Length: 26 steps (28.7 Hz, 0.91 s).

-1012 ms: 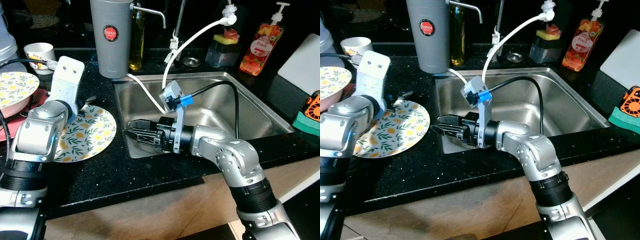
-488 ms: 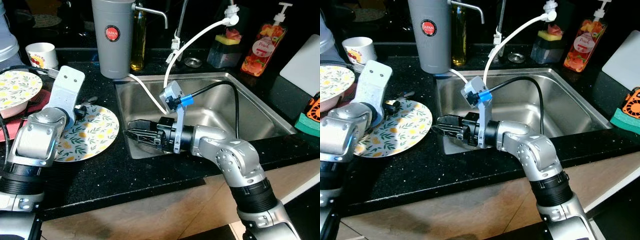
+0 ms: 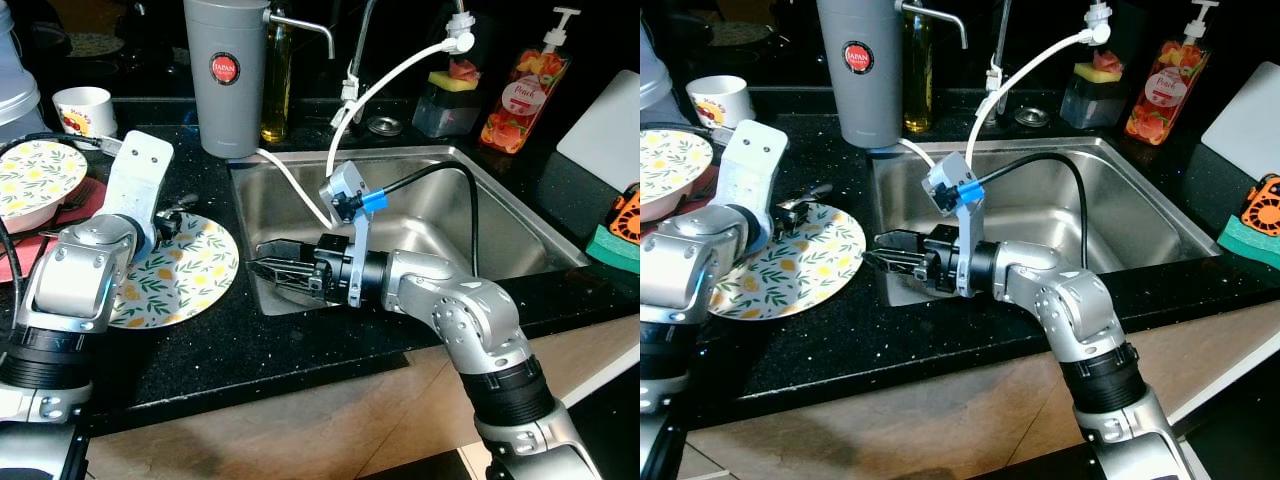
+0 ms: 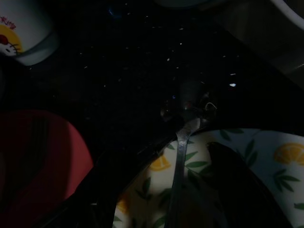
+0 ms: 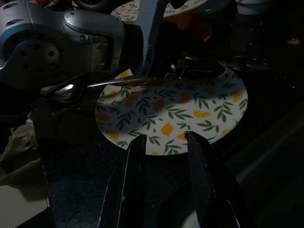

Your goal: Kitchen organization

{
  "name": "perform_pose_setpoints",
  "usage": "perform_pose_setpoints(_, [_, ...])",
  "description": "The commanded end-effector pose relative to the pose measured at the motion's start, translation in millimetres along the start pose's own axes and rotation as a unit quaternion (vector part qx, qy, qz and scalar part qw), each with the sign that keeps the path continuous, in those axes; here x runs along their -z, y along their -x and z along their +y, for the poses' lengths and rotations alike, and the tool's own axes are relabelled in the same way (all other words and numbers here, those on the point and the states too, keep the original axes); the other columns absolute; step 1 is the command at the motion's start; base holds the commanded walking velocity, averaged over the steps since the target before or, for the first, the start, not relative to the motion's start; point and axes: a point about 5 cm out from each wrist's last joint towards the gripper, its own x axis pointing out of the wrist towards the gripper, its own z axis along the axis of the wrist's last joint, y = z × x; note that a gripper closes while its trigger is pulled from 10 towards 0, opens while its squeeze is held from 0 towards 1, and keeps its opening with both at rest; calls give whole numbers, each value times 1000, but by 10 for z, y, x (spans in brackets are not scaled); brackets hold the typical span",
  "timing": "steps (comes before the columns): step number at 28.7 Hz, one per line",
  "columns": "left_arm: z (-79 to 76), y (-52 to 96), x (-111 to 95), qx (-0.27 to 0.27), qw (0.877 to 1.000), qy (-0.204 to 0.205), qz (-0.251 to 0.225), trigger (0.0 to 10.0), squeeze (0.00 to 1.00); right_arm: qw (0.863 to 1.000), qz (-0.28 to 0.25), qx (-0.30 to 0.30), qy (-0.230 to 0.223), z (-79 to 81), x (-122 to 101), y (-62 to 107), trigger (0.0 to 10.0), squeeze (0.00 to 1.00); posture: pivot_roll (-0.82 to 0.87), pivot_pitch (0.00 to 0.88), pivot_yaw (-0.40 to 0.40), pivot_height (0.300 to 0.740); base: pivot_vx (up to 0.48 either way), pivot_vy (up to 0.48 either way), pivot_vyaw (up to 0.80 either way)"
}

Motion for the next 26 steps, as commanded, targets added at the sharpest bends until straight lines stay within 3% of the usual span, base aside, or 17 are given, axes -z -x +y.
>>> perform_pose_setpoints(1, [7,6,-88,-13,999,-6,-31,10000,0,1000,-8,0,14,4,-55,18,10000,0,-16,111,-77,740,0,0,0])
perform_pose_setpoints(7, [6,48,-200,-24,998,-4,-56,10000,0,1000,-8,1,14,-9,-57,23,10000,0,-17,118,-78,740,0,0,0])
perform_pose_setpoints(16, [-110,141,-118,4,999,42,-12,10000,12,1000,-8,-1,17,-13,-68,29,10000,0,-15,121,-80,740,0,0,0])
perform_pose_setpoints(26, [-110,202,-45,1,999,36,13,10000,0,1000,-6,-6,16,-9,-65,30,10000,0,-14,125,-84,740,0,0,0])
